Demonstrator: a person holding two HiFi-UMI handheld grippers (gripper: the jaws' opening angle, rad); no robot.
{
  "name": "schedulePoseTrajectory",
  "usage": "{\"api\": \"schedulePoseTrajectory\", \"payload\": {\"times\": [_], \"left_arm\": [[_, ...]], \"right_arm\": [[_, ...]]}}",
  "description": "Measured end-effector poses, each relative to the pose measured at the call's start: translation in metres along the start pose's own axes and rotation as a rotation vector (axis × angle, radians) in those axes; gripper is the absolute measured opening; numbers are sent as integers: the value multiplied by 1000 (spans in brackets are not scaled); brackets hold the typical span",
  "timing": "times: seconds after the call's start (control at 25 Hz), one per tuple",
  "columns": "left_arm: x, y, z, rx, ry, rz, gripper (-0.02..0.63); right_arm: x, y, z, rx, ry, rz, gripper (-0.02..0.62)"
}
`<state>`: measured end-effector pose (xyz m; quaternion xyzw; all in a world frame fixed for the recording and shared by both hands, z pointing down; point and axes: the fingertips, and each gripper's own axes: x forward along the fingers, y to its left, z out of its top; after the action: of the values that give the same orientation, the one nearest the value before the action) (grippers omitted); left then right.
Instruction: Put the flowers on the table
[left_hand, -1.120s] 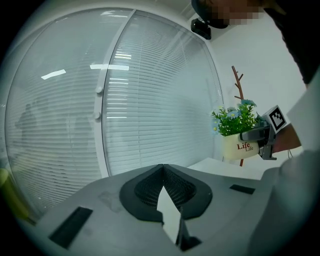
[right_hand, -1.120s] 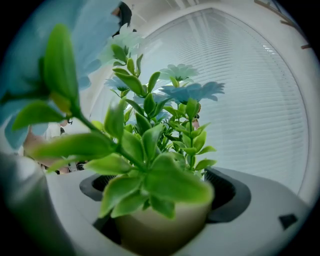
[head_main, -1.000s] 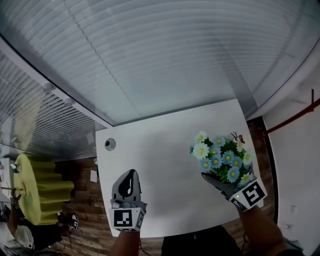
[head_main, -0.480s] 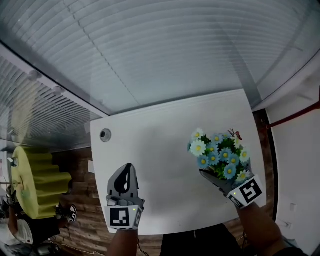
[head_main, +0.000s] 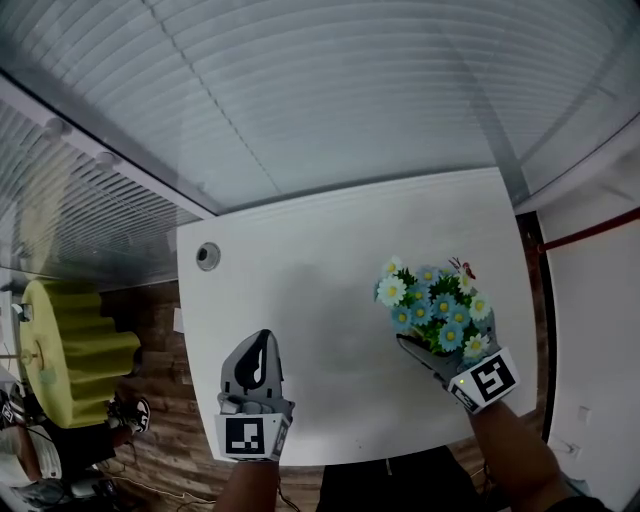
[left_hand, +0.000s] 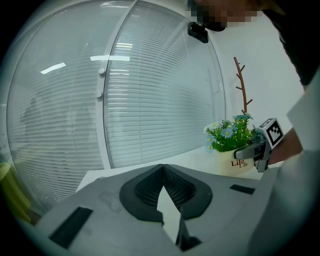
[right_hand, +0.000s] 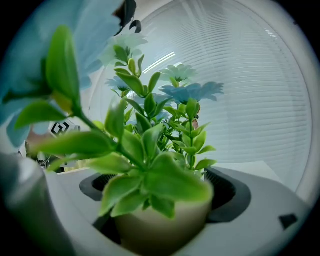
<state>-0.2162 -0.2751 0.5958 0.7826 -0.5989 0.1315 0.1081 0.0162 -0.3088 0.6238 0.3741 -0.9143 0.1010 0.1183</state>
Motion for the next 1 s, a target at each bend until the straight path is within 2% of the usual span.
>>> {"api": "schedulePoseTrajectory", "payload": {"times": [0.4,0.64,1.0], "left_arm": [[6,-18,0,6,-6,-30,5],[2,-17,0,16,-18,-9,5],[0,-5,10,12,-43,15,5]], "right_arm": [[3,-1,-20,-16,19,3,522],[4,-1,-22,-25,13,0,522],[7,2,-31,11,84,5,522]]}}
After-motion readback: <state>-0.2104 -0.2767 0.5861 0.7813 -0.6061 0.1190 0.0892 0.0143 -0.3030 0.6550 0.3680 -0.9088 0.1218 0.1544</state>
